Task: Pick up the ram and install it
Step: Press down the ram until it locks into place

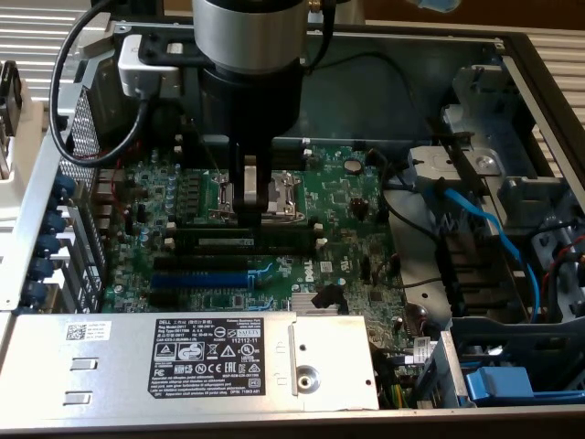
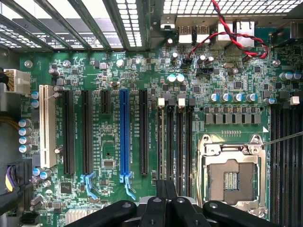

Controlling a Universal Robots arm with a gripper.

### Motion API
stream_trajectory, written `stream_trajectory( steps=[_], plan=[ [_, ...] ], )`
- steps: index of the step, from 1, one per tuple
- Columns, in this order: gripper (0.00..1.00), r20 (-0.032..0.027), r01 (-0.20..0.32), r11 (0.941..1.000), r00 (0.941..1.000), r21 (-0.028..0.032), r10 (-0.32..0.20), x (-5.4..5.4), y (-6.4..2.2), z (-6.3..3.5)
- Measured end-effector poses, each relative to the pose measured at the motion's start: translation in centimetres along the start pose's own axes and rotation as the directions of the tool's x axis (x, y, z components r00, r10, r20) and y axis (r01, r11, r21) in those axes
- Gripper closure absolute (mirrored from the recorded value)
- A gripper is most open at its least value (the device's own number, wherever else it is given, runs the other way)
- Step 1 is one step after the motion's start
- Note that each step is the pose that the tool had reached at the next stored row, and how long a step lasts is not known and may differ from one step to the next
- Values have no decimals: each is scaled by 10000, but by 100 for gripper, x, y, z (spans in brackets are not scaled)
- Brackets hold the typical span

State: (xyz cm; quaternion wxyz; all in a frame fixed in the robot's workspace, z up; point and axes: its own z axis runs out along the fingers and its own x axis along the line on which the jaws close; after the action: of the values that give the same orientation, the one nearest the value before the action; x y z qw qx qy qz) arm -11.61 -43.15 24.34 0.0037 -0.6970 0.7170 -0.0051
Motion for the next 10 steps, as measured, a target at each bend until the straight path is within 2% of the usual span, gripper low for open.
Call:
stream_trajectory(
  steps=[10],
  plan=[
    [90, 2, 43, 10000, 10000, 1, -43, -1, -9, 27]
  ],
)
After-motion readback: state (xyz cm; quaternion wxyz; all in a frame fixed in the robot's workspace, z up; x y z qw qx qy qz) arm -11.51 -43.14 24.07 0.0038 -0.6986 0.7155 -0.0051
